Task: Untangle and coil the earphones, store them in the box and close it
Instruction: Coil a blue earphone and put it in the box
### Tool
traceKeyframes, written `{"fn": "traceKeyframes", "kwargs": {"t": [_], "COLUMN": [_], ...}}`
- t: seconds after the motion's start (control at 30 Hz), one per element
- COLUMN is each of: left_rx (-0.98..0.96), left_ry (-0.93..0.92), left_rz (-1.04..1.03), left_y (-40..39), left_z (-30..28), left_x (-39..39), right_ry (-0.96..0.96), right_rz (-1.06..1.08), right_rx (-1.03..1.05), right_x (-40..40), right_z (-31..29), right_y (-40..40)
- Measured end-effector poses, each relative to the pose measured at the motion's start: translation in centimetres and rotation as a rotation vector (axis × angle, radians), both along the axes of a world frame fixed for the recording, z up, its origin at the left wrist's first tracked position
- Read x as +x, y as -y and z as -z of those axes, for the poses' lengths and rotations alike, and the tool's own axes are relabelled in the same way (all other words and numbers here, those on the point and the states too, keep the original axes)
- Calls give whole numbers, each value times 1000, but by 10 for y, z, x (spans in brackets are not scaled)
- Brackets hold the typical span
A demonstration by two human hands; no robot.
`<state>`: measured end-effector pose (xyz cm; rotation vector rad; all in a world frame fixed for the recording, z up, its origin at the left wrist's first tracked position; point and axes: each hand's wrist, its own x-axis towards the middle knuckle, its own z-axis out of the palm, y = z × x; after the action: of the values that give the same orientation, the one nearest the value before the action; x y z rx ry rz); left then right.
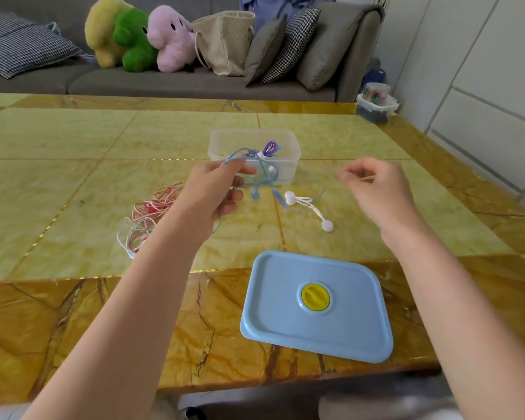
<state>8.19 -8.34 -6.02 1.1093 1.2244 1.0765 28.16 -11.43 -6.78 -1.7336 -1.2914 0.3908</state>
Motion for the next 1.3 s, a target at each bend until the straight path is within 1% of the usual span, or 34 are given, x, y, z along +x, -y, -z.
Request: {"fn": "traceKeyframes", "kwargs": {"t": [0.07, 0.1, 0.13, 0.17, 0.2, 0.23, 0.3, 0.33, 0.37, 0.43, 0.5, 0.53, 0.6, 0.67, 0.73, 0.77, 0.8, 0.87, 0.9, 0.93, 0.97, 1.03, 1.07, 1.1, 1.17, 1.23, 1.3], "left_rx": [-58, -85, -110, -134, -157, -181, -225, -238, -239, -226, -226, -231, -243, -235, -208, -199, -190, -170, -152, -111, -46, 183, 302, 373, 404, 402, 403], "left_ry": [24, 36, 48, 66, 93, 124, 164, 160, 138, 83, 35, 7, -91, -225, -301, -305, -269, -130, -92, -138, -235, -390, -396, -353, -250, -268, -292], "left_rz": [36, 50, 65, 85, 112, 143, 206, 232, 249, 269, 292, 317, 384, 416, 374, 343, 303, 236, 217, 213, 202, 83, 6, -18, 82, 209, 255], "left_y": [1, 2, 2, 3, 4, 5, 7, 7, 7, 6, 4, 4, 4, 6, 5, 4, 2, 0, -2, -3, -3, 0, 1, 3, 8, 13, 15], "left_z": [0, 0, 0, 0, 0, -1, -2, -2, -3, -4, -5, -5, -5, -3, 1, 3, 4, 5, 6, 7, 6, 0, -3, -7, -8, -5, 0], "left_x": [2, 3, 5, 7, 8, 10, 13, 14, 14, 13, 9, 6, 1, -3, -3, -4, -5, -9, -10, -10, -8, -1, 4, 8, 16, 26, 33], "right_ry": [102, 107, 70, -7, -104, -144, -77, -63, -92, -199, -309, -375, -581, -788, -880, -876, -853, -779, -725, -666, -618, -578, -572, -571, -591, -637, -663], "right_rz": [-51, -82, -143, -240, -352, -444, -504, -484, -450, -388, -402, -417, -377, -246, -124, -104, -108, -136, -145, -152, -160, -192, -214, -239, -302, -353, -364], "right_rx": [-64, -59, -39, -28, -41, -65, -94, -88, -68, -25, -46, -64, -68, -23, 16, 15, 7, -11, -21, -32, -47, -96, -125, -150, -172, -171, -153], "right_x": [-6, -10, -15, -21, -28, -34, -42, -44, -44, -40, -36, -34, -29, -23, -16, -13, -12, -10, -10, -10, -10, -12, -13, -15, -19, -23, -25], "right_z": [2, 1, -2, -6, -9, -10, -5, -1, -1, -2, -6, -7, -7, -12, -17, -19, -19, -17, -15, -14, -12, -10, -9, -9, -8, -9, -10], "right_y": [1, 3, 5, 8, 10, 12, 12, 10, 9, 7, 8, 8, 8, 5, 5, 5, 5, 8, 9, 9, 10, 10, 10, 10, 10, 10, 10]}}
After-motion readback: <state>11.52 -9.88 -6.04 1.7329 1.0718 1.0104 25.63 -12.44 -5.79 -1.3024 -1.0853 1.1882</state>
